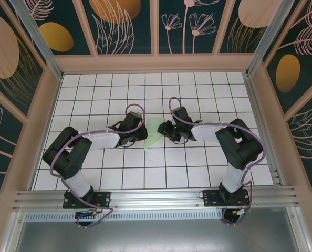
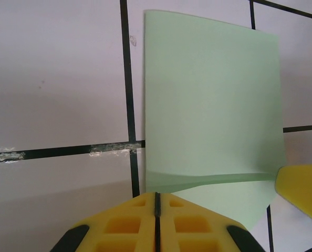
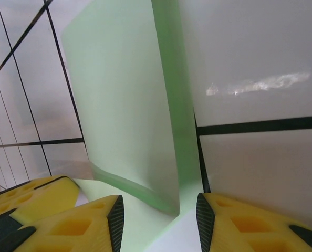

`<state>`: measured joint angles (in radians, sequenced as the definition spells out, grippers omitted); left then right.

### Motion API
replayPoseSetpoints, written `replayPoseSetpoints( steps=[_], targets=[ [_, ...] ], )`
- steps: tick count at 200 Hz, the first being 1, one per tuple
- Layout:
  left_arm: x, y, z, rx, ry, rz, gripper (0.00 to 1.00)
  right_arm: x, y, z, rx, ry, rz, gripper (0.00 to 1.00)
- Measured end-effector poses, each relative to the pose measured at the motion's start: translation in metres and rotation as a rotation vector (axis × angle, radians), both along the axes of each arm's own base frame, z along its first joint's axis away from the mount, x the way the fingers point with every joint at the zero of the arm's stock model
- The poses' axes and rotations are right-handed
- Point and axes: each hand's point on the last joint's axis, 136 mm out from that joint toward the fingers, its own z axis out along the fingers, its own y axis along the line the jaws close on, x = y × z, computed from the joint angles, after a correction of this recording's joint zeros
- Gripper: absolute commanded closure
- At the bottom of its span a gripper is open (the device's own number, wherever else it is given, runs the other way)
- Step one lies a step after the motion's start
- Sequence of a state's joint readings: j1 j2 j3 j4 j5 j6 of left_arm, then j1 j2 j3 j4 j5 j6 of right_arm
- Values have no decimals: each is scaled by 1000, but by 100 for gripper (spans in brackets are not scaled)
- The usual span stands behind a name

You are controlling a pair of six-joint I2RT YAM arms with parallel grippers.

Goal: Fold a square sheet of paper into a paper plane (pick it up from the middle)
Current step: Fourth fold the wing at the center of the table.

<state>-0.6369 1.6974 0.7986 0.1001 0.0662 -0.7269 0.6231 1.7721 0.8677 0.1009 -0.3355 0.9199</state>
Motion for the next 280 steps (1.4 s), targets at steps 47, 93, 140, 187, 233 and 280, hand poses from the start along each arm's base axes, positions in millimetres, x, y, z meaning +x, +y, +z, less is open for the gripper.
replayPoseSetpoints(
  steps=[47,93,140,187,233,280],
  targets=[
    [0,0,0,-2,1,-2,88,-4,14,9,58,-7,38,77],
    [0,0,0,-1,2,-2,85,-4,17,7,96,-7,21,99],
    [3,6,30,-5,-59,23,72,-2,6,13,79,-27,-49,100],
    [7,18,79,-28,-215,51,46,5,3,61,116,-108,-186,100],
    [2,15,75,-20,-285,-40,37,-2,9,51,115,-46,-306,100],
    [-7,9,68,-34,-397,-159,34,-1,0,24,67,25,-388,100]
  ],
)
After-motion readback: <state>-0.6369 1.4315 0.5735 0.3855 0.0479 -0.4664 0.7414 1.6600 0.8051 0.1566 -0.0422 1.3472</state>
